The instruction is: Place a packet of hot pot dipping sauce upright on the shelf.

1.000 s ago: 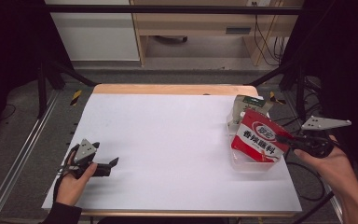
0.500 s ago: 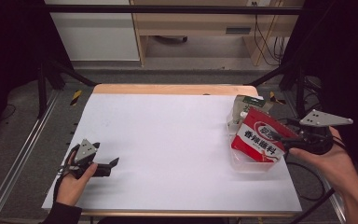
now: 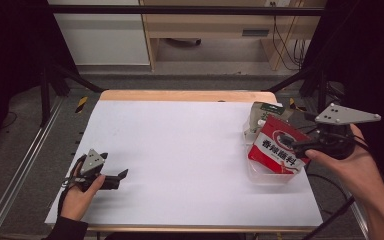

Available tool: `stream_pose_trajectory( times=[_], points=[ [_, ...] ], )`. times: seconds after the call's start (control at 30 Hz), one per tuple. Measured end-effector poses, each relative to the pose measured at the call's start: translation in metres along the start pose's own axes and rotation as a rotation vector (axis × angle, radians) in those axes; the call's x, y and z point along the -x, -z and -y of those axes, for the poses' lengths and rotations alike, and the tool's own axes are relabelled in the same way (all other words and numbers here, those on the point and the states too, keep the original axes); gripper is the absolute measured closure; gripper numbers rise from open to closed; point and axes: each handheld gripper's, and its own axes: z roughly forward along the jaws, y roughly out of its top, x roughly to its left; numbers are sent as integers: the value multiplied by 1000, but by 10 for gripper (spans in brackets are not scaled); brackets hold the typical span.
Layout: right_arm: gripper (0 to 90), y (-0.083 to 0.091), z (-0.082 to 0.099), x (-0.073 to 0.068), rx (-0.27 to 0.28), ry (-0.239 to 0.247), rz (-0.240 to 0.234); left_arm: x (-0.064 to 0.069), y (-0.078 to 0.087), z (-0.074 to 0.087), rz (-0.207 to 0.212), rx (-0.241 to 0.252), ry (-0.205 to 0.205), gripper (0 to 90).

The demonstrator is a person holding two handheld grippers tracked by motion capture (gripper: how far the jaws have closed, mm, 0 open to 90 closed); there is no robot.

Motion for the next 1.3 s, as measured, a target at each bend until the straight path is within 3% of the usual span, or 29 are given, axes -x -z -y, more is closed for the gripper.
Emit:
stream_pose_trajectory(
  times=[0.27,0.47,0.63,0.83,1.3],
  points=[
    [73,-19,-30,-45,74,5,-58,-1,0,0,0,-2,0,47],
    [72,-44,-38,-80,79,28,-100,-2,1,0,-1,1,1,47],
    [66,-70,-31,-107,105,-6,-151,-2,1,0,-3,-1,-2,47],
    [66,-98,-19,-133,70,4,-172,-3,1,1,-4,1,2,47],
    [57,-132,16,-162,-1,-20,-192,-3,1,1,-2,-1,2,46]
  ],
)
